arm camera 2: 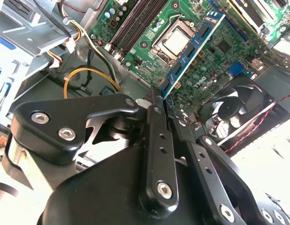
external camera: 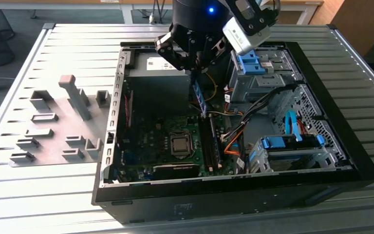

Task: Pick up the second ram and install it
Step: 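Insert the second ram into the second slot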

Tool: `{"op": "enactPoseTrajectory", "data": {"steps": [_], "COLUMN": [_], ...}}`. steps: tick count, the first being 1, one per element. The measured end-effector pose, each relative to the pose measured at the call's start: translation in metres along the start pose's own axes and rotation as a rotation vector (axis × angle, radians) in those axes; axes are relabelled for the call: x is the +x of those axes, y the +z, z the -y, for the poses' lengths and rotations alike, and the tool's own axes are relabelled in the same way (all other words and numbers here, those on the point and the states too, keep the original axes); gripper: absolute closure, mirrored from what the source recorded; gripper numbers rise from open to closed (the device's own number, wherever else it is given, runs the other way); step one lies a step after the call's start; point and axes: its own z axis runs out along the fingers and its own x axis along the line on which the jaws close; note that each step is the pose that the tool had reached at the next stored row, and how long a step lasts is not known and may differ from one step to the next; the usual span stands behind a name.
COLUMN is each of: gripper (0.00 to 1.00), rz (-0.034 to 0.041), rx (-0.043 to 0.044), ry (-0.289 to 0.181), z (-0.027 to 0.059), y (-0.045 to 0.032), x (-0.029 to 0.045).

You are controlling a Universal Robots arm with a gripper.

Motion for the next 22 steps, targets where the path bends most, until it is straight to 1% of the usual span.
{"op": "enactPoseTrajectory", "data": {"steps": [19,20,22], "gripper": [0.86,0.86,0.86], "rz": [-0.0004,-0.0005,0.0004], "rx": [-0.0004,-0.0002,0.0004], "ry": [-0.013,-0.012,0.013], "z": [0.0,0.0,0.0], "y": [0.0,0.0,0.0003], "x": [0.0,0.0,-0.0001]}}
